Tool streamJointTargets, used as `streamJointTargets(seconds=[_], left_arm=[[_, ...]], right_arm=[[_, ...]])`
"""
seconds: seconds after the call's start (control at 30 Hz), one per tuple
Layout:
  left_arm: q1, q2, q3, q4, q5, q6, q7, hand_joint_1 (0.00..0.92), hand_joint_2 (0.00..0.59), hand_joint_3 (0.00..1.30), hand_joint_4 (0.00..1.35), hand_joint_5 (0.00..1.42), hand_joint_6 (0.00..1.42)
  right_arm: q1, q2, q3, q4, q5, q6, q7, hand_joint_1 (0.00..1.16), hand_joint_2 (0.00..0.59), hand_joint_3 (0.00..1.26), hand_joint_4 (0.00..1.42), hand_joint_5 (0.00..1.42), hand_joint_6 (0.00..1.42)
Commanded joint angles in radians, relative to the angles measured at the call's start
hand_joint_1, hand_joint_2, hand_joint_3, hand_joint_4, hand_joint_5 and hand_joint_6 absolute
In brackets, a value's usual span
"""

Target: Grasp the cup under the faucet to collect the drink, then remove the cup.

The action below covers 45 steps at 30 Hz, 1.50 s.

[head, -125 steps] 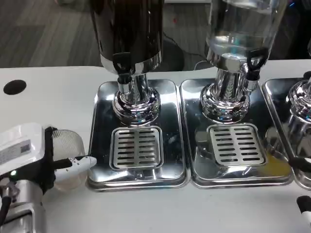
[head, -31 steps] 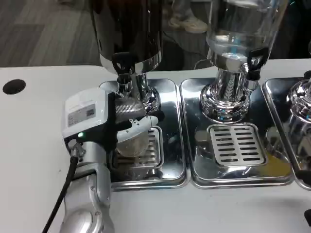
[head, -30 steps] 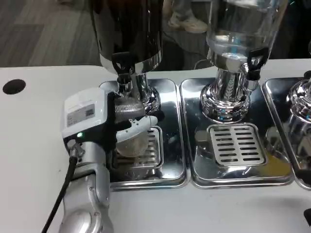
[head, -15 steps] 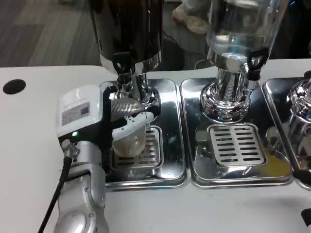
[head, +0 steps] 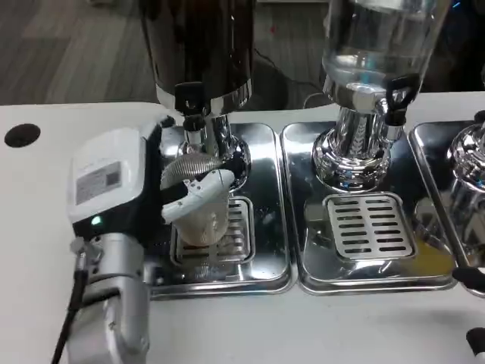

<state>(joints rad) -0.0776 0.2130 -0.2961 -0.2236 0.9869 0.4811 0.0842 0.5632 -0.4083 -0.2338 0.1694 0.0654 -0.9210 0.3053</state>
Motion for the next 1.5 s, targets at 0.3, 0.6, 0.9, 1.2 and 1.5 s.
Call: streamJointTargets(seconds=[0.3, 0.6, 0.9, 1.2, 1.5], left_arm=[[0.089, 0.013, 0.050, -0.232, -0.005, -0.050, -0.023, 0.019, 0.022, 0.27, 0.22, 0.77, 0.93], [0.058, -0.005, 0.068, -0.275, -0.050, -0.093, -0.059, 0.022, 0.025, 0.26, 0.21, 0.79, 0.96], [0.011, -0.034, 0.040, -0.259, -0.052, -0.110, -0.102, 0.022, 0.032, 0.28, 0.22, 0.82, 0.99], [0.033, -0.052, 0.035, -0.283, -0.033, -0.118, -0.099, 0.036, 0.031, 0.41, 0.38, 0.91, 1.08], [0.088, -0.051, 0.039, -0.309, -0.040, -0.139, -0.099, 0.039, 0.041, 0.56, 0.56, 0.99, 1.13]], right_arm=[[-0.001, 0.003, 0.017, -0.017, -0.012, -0.006, 0.003, 0.61, 0.344, 0.31, 0.22, 0.21, 0.14], [0.017, 0.004, 0.011, -0.022, -0.007, -0.016, 0.003, 0.61, 0.344, 0.31, 0.21, 0.21, 0.14], [0.024, -0.002, 0.002, -0.003, 0.012, -0.035, 0.005, 0.61, 0.344, 0.31, 0.21, 0.21, 0.14], [0.007, -0.056, -0.041, -0.059, 0.019, -0.021, 0.014, 0.61, 0.344, 0.31, 0.21, 0.21, 0.14], [-0.009, -0.076, -0.072, -0.106, 0.014, -0.004, 0.010, 0.61, 0.344, 0.31, 0.22, 0.21, 0.12]])
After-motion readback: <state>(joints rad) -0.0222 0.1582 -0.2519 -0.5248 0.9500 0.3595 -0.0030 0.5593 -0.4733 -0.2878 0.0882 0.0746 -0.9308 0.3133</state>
